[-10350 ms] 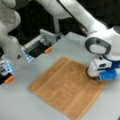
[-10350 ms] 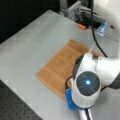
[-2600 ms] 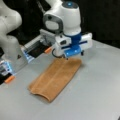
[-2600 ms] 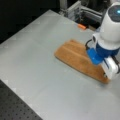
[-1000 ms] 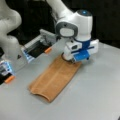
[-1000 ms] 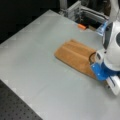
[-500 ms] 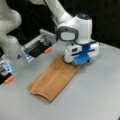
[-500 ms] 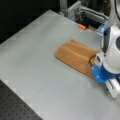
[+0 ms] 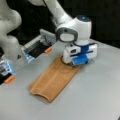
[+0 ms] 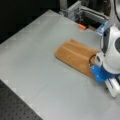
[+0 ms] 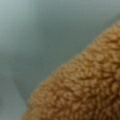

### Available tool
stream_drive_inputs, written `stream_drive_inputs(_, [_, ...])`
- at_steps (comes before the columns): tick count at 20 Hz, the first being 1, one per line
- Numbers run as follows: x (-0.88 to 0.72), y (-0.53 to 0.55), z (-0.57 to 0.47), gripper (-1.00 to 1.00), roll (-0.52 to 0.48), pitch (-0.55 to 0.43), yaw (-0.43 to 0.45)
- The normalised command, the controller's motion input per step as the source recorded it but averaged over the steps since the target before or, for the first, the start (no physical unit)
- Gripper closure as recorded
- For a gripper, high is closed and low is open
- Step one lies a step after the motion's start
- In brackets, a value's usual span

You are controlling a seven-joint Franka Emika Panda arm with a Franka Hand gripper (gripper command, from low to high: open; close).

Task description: Folding a towel twice

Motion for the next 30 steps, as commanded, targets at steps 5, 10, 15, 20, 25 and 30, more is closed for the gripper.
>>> stream_drive_inputs(5, [-0.21, -0.16, -0.07, 1.0, -0.061, 0.034, -0.018])
stream_drive_inputs(10, [-0.12, -0.12, -0.08, 1.0, -0.04, -0.015, -0.038])
stream_drive_inputs(15, [0.0, -0.05, -0.1, 1.0, -0.045, -0.074, -0.067])
stream_drive_inputs(20, [0.09, 0.0, -0.11, 1.0, -0.038, -0.087, -0.062])
stream_drive_inputs(25, [0.06, 0.01, 0.07, 1.0, 0.062, -0.021, 0.108])
stream_drive_inputs(30, [-0.03, -0.08, 0.47, 1.0, 0.146, 0.139, 0.174])
